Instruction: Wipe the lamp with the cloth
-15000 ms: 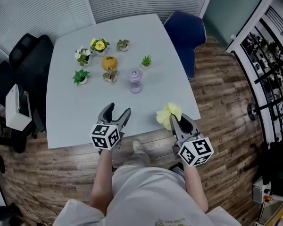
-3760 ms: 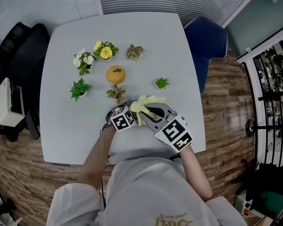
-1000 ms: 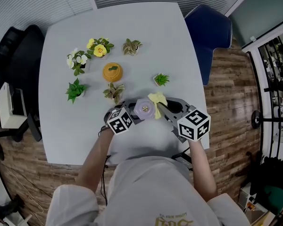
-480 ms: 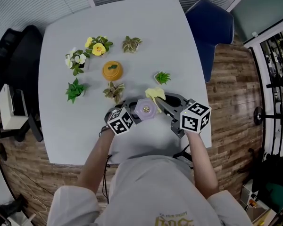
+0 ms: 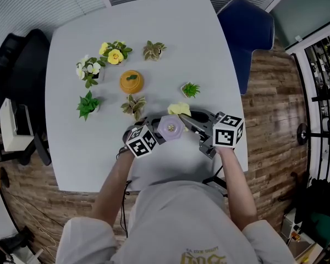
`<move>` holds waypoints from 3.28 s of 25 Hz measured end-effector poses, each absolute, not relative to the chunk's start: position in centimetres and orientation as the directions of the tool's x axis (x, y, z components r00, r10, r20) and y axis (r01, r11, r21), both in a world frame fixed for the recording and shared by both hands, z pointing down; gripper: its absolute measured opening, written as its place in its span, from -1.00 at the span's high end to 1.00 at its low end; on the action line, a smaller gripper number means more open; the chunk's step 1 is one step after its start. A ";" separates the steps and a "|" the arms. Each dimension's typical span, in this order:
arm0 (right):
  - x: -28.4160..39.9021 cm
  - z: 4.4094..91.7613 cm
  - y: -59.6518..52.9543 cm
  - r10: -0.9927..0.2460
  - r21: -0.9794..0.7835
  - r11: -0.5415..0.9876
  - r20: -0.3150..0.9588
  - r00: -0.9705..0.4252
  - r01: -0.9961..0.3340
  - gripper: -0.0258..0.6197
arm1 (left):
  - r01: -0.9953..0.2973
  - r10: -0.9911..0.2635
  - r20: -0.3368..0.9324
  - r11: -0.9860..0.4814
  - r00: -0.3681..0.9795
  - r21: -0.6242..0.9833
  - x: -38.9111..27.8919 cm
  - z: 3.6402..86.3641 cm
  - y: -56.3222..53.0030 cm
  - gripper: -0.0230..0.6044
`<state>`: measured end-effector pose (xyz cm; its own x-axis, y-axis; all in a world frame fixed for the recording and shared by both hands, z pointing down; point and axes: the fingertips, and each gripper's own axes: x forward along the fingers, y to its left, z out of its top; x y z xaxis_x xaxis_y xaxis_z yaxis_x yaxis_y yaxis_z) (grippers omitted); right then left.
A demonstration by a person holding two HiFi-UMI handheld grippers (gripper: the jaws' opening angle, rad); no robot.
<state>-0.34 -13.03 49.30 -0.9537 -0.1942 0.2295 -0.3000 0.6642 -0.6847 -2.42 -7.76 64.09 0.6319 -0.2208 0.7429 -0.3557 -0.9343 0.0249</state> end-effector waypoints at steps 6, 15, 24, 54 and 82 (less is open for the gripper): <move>-0.7 49.6 -12.8 -0.177 -0.691 0.666 0.219 -0.959 -0.281 0.73 | -0.357 -0.222 0.742 -0.934 0.632 0.024 -2.4 64.2 -7.8 -0.04; -0.9 50.4 -12.6 -0.167 -0.689 0.664 0.243 -0.956 -0.291 0.73 | -0.357 -0.222 0.743 -0.934 0.631 0.025 -2.4 64.2 -7.8 -0.04; -0.7 52.0 -12.7 -0.170 -0.689 0.644 0.295 -0.940 -0.333 0.73 | -0.358 -0.219 0.745 -0.933 0.630 0.029 -2.4 64.2 -7.8 -0.04; 1.3 51.6 -11.2 -0.225 -0.702 0.608 0.294 -0.929 -0.370 0.73 | -0.362 -0.221 0.746 -0.932 0.628 0.029 -2.4 64.2 -7.7 -0.04; 2.3 49.2 -7.9 -0.182 -0.758 0.608 0.154 -0.971 -0.234 0.73 | -0.368 -0.222 0.749 -0.929 0.625 0.031 -2.4 64.3 -7.7 -0.04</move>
<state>2.27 -7.89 49.20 -0.9712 -0.1819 0.1537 -0.2340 0.6083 -0.7585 -2.43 -7.70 64.32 0.6246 -0.2219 0.7488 -0.3678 -0.9294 0.0314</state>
